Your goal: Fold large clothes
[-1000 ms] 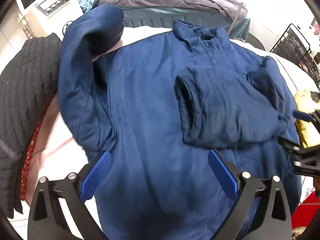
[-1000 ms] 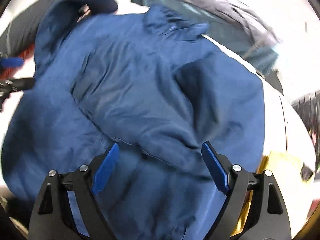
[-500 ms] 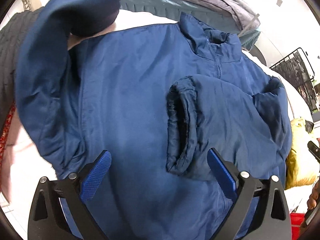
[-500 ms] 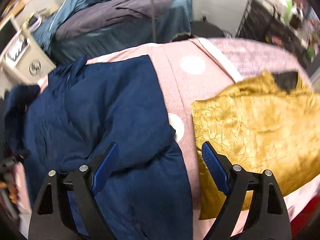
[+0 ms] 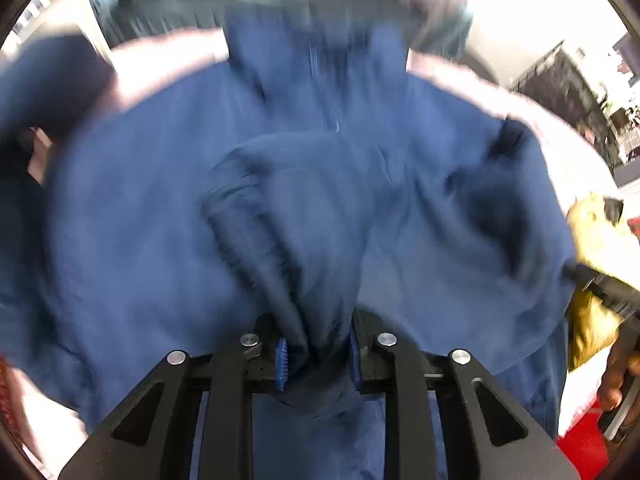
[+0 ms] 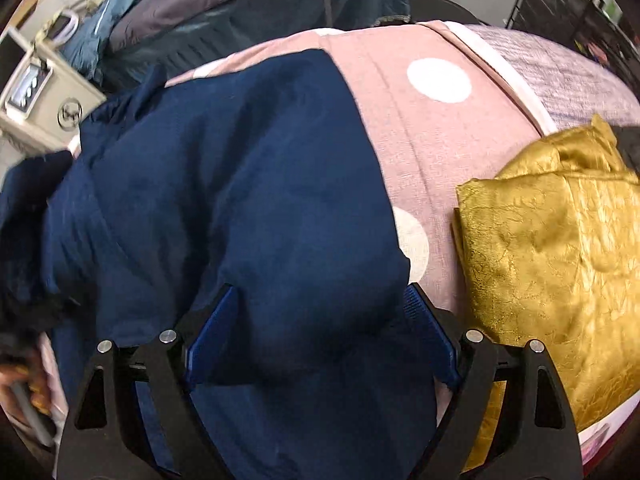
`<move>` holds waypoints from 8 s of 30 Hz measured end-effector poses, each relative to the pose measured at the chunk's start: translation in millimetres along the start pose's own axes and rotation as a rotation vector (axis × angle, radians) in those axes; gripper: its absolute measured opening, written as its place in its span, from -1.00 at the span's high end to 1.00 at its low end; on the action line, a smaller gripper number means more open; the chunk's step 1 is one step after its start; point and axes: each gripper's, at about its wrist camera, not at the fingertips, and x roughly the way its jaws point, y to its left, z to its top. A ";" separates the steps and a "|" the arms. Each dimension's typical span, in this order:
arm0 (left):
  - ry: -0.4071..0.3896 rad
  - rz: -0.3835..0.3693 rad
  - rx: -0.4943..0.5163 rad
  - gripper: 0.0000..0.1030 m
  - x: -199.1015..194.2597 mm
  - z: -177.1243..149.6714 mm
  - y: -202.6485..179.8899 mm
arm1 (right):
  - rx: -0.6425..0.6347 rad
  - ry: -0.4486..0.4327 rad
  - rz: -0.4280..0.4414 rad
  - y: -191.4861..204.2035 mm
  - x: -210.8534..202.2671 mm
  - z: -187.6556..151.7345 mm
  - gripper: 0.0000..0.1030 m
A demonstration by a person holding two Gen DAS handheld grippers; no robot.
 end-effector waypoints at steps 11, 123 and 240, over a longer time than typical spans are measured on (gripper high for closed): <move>0.057 0.181 -0.197 0.29 4.7 -33.2 73.7 | -0.144 0.026 -0.076 36.1 7.9 -8.1 -0.63; -0.015 -0.202 -0.081 -0.76 -63.1 9.4 108.9 | -0.052 0.151 0.163 153.7 -6.3 -12.2 -0.89; -0.028 0.275 -0.164 -0.88 -51.7 -51.4 170.1 | -0.219 0.018 -0.030 125.0 15.3 8.8 -0.91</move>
